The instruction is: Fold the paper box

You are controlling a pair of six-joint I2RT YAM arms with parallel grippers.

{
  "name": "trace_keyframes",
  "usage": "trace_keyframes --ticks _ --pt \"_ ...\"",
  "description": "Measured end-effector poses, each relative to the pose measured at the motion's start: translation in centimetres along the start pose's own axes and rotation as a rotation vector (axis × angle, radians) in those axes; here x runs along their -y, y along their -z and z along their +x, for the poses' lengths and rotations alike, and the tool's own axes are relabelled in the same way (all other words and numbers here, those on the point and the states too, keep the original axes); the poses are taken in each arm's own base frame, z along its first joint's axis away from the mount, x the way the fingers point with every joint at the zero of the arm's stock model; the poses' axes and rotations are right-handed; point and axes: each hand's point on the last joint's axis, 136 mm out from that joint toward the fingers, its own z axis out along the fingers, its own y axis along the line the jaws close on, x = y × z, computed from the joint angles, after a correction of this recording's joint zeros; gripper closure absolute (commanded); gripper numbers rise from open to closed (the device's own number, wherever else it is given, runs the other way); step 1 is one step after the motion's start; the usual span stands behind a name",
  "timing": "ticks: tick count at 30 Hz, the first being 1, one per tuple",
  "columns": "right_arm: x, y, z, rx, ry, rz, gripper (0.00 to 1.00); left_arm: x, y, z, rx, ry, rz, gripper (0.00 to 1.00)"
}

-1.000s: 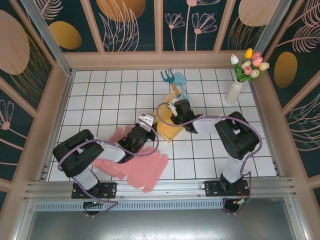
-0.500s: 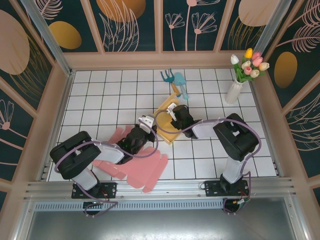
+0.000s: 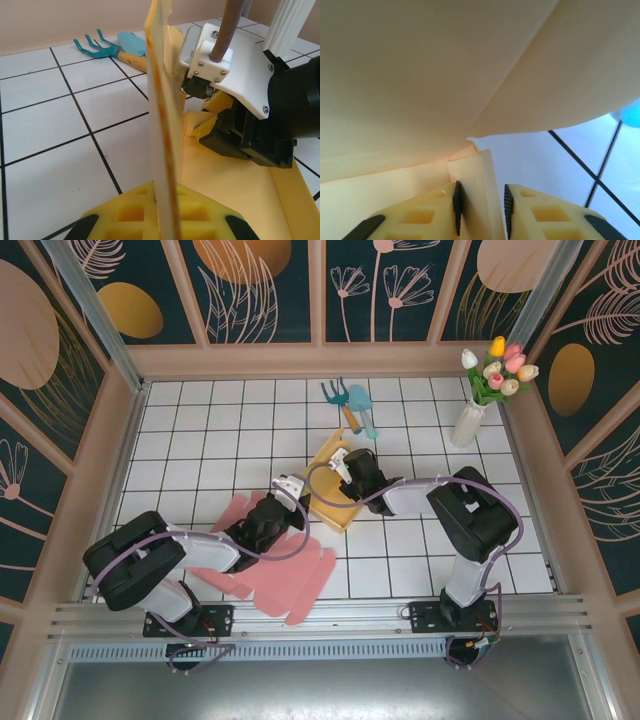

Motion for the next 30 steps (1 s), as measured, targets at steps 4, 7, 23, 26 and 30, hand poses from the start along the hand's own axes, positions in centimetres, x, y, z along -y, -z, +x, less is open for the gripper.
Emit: trace_keyframes --ticks 4,7,23,26,30 --pt "-0.7 0.0 0.4 -0.038 -0.004 -0.094 0.67 0.0 0.6 0.2 -0.005 -0.001 0.011 1.00" --pt "-0.8 -0.2 0.7 -0.062 -0.024 -0.160 0.67 0.1 0.7 0.3 -0.007 -0.001 0.019 1.00" --pt "-1.7 -0.2 0.5 -0.053 -0.023 -0.203 0.79 -0.2 2.4 0.7 -0.017 0.028 0.036 1.00" --pt "-1.7 -0.2 0.1 -0.038 -0.024 -0.199 0.77 -0.3 2.8 0.5 -0.012 0.040 0.040 1.00" --pt "-1.4 -0.2 -0.1 -0.028 -0.029 -0.188 0.73 -0.3 2.9 0.5 -0.011 0.045 0.040 1.00"
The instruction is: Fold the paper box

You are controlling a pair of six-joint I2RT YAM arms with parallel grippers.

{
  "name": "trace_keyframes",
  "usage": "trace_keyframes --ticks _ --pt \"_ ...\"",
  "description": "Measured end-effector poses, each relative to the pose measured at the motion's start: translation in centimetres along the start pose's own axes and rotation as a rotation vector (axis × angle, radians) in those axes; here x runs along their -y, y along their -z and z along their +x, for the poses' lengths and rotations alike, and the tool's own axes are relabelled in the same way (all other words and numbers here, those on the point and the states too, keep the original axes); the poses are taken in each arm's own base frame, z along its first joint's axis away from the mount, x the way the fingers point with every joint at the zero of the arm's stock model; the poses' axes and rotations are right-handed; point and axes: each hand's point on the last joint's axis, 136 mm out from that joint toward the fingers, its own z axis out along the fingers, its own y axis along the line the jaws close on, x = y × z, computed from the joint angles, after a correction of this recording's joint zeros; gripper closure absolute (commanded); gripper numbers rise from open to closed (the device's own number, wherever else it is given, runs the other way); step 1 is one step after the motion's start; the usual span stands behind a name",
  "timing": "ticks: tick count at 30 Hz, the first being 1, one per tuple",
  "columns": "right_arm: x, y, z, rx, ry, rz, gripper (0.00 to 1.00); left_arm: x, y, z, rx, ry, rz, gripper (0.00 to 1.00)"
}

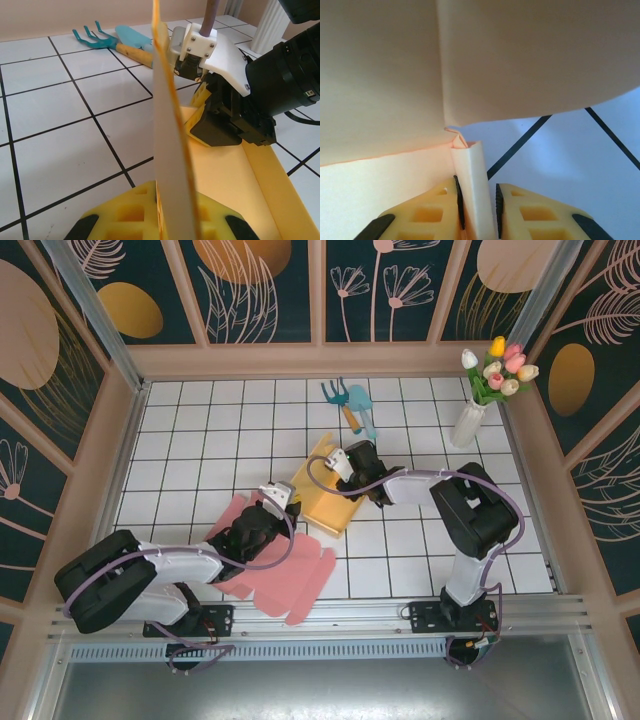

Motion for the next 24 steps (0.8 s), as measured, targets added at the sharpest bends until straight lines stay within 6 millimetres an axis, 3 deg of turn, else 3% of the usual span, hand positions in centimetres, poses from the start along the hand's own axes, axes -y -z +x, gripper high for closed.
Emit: trace_keyframes --ticks 12,24 --pt "0.1 1.6 1.2 -0.020 -0.081 -0.053 0.53 0.3 -0.2 0.1 0.004 -0.002 0.008 1.00" --pt "2.1 7.0 0.4 0.100 -0.206 -0.088 0.42 1.2 -0.3 -1.7 0.085 -0.014 0.048 1.00"
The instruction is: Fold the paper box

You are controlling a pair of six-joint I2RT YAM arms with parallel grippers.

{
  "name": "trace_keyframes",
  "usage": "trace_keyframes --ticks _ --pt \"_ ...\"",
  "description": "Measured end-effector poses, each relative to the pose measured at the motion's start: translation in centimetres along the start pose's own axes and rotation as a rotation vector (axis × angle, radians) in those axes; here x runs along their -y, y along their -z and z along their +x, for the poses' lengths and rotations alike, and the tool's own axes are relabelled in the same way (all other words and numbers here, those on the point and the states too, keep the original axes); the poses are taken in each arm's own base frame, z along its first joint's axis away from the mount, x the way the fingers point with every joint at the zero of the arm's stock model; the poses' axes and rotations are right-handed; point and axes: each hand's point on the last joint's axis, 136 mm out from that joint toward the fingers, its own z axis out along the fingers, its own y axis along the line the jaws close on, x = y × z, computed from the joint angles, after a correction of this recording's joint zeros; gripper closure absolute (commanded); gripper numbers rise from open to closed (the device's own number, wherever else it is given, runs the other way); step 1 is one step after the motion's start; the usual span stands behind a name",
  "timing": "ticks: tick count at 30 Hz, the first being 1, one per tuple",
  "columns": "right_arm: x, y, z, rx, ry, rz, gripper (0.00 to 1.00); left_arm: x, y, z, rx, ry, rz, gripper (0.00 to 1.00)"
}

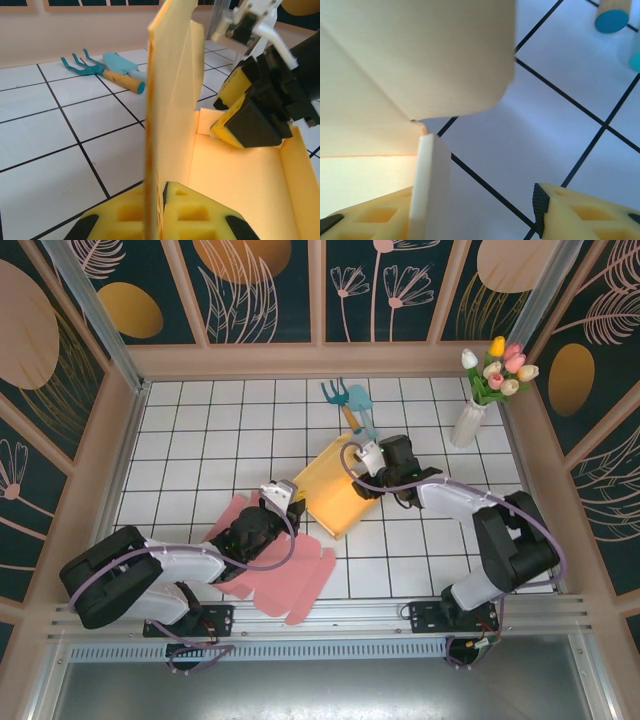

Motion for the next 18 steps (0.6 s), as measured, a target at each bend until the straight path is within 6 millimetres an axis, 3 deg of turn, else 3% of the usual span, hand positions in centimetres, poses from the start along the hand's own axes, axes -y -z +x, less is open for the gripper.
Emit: trace_keyframes --ticks 8,18 --pt "0.1 1.5 -1.3 0.049 -0.025 -0.010 0.42 -0.5 -0.4 2.0 -0.056 -0.047 -0.020 1.00" --pt "1.8 4.0 -2.5 0.112 -0.141 0.099 0.44 -0.3 -1.1 2.0 -0.024 -0.091 -0.013 1.00"
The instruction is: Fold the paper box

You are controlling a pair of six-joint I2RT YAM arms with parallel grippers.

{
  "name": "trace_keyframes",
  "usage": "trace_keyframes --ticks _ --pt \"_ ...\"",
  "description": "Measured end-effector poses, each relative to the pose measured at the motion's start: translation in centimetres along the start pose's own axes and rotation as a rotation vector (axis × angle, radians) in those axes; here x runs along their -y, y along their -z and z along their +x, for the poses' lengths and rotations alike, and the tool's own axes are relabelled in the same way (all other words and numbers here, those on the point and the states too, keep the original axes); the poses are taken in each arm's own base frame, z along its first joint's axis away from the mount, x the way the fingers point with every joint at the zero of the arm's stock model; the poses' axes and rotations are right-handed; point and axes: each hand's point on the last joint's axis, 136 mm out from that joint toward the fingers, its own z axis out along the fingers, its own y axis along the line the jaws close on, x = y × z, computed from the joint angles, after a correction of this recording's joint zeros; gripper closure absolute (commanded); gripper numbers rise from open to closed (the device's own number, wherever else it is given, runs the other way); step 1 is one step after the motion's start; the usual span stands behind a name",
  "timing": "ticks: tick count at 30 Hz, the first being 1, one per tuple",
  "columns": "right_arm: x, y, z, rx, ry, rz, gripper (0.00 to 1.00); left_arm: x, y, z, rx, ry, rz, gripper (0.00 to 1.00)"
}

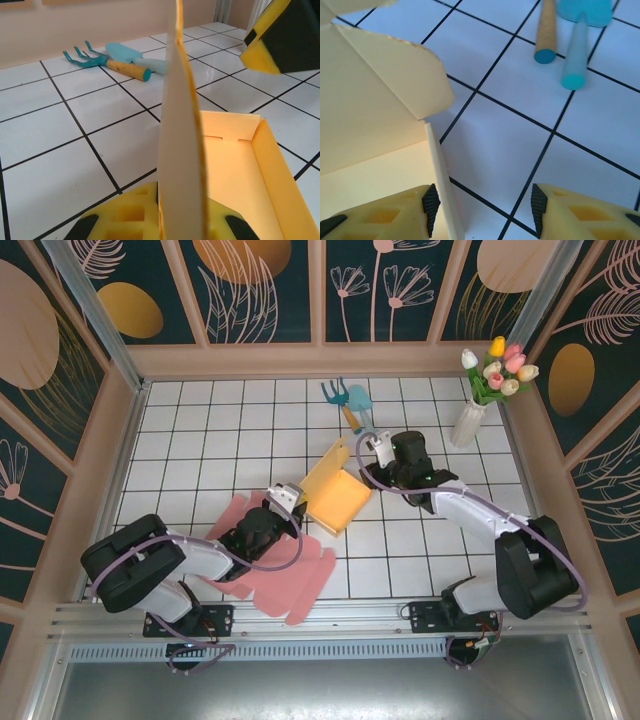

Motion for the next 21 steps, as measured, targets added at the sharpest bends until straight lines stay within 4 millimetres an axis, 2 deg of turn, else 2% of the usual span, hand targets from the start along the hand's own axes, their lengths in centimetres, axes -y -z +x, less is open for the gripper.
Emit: trace_keyframes --ticks 6,8,12,14,17,21 --pt "0.6 2.1 -0.8 0.079 -0.104 0.033 0.44 0.9 -0.7 -0.1 0.025 -0.110 0.043 1.00" --pt "1.6 3.0 -0.9 0.111 -0.143 0.055 0.44 1.3 -1.0 -0.1 0.030 -0.163 0.060 1.00" --pt "4.7 4.6 -1.0 0.180 -0.232 0.124 0.45 2.0 -1.9 -0.3 0.030 -0.260 0.086 1.00" --pt "6.5 5.2 -0.3 0.200 -0.278 0.164 0.46 2.5 -2.4 -0.4 0.021 -0.304 0.106 1.00" --pt "8.0 5.2 0.9 0.209 -0.320 0.188 0.48 3.4 -3.0 -0.5 0.007 -0.361 0.151 1.00" --pt "7.2 4.6 2.2 0.206 -0.290 0.128 0.49 4.2 -3.7 -0.8 -0.009 -0.421 0.196 1.00"
